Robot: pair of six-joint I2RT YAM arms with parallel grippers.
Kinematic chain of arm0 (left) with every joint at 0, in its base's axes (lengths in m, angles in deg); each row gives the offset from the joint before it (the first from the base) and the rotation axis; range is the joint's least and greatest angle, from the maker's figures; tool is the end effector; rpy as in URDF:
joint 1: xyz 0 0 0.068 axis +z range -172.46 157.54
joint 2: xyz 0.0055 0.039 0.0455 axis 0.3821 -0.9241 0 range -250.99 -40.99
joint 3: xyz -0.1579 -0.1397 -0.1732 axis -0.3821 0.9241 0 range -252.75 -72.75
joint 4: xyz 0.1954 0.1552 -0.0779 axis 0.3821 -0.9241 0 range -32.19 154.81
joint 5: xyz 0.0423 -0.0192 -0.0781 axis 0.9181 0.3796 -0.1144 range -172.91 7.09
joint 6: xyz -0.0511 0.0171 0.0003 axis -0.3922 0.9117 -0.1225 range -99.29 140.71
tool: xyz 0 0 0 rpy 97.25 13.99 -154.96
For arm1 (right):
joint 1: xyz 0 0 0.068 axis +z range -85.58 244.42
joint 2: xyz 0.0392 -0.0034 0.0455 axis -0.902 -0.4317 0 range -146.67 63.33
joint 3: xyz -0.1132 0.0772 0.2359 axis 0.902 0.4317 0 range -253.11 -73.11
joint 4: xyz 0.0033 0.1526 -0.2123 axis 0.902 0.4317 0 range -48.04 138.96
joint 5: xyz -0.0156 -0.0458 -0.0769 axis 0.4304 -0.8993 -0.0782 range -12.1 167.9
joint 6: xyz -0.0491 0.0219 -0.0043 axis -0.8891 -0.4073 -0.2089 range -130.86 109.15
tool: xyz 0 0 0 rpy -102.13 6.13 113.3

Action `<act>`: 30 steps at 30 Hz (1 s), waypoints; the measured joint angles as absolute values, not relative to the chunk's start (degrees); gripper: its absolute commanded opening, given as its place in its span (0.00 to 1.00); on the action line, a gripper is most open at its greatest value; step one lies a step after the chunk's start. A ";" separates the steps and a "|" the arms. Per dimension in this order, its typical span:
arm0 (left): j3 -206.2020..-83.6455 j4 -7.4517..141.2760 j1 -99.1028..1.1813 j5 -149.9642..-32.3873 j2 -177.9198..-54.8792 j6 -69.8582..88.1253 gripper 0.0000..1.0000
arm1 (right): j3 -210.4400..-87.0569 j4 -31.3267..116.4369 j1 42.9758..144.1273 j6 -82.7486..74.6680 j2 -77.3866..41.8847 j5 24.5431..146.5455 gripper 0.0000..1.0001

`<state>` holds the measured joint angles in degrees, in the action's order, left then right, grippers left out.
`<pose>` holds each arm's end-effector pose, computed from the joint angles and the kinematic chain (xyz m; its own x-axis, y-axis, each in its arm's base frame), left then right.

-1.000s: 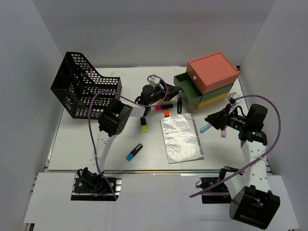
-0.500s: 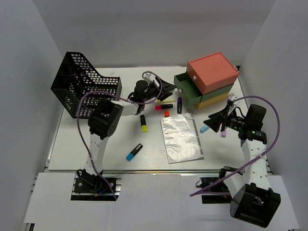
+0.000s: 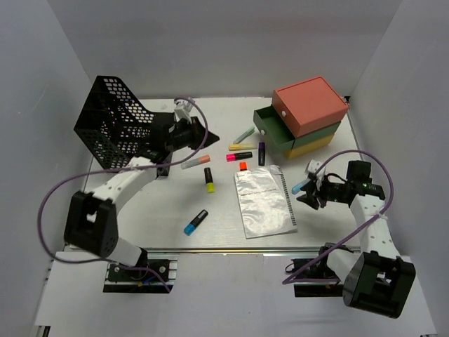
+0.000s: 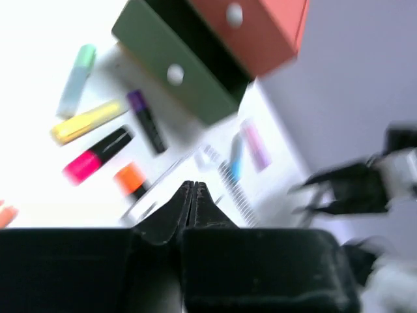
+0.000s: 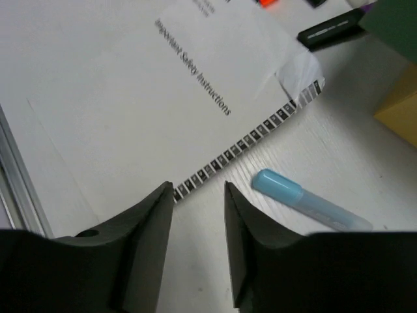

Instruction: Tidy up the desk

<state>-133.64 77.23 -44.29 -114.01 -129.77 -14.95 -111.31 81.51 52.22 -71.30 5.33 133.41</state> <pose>0.3270 -0.1507 0.2881 -0.6562 -0.2750 -0.7027 0.4896 0.5534 -0.6738 0.1811 -0.0090 0.2298 -0.1617 -0.4690 -0.8682 -0.8750 0.4750 -0.0936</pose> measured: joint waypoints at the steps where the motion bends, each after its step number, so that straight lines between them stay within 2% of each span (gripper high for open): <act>1: -131.80 75.27 -44.22 -114.01 -126.62 -11.38 0.27 | -111.31 83.89 52.55 -76.72 5.62 131.97 0.51; 4: -126.18 70.09 -44.66 -112.91 -116.96 -2.36 0.72 | -111.33 87.19 53.77 -88.72 7.69 127.84 0.57; 7: -124.79 64.99 -45.29 -111.14 -109.94 4.18 0.85 | -111.37 87.30 55.69 -97.46 9.40 123.07 0.63; 9: -124.76 63.22 -45.68 -107.89 -106.38 7.87 0.87 | -111.72 87.28 57.27 -101.46 8.52 119.14 0.69; 11: -124.76 61.72 -45.79 -104.30 -103.80 10.19 0.88 | -112.49 87.21 58.60 -104.24 6.25 115.44 0.69; 19: -124.76 59.09 -45.79 -98.92 -101.88 13.84 0.88 | -114.68 84.42 63.63 -108.30 -2.36 103.40 0.61; 30: -124.76 57.96 -45.79 -97.18 -100.74 14.78 0.88 | -122.02 79.72 68.50 -109.27 -13.40 95.12 0.61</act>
<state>-124.76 57.96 -45.79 -97.18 -100.74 14.78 -122.02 79.72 68.50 -109.27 -13.40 95.12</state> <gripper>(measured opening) 0.883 0.611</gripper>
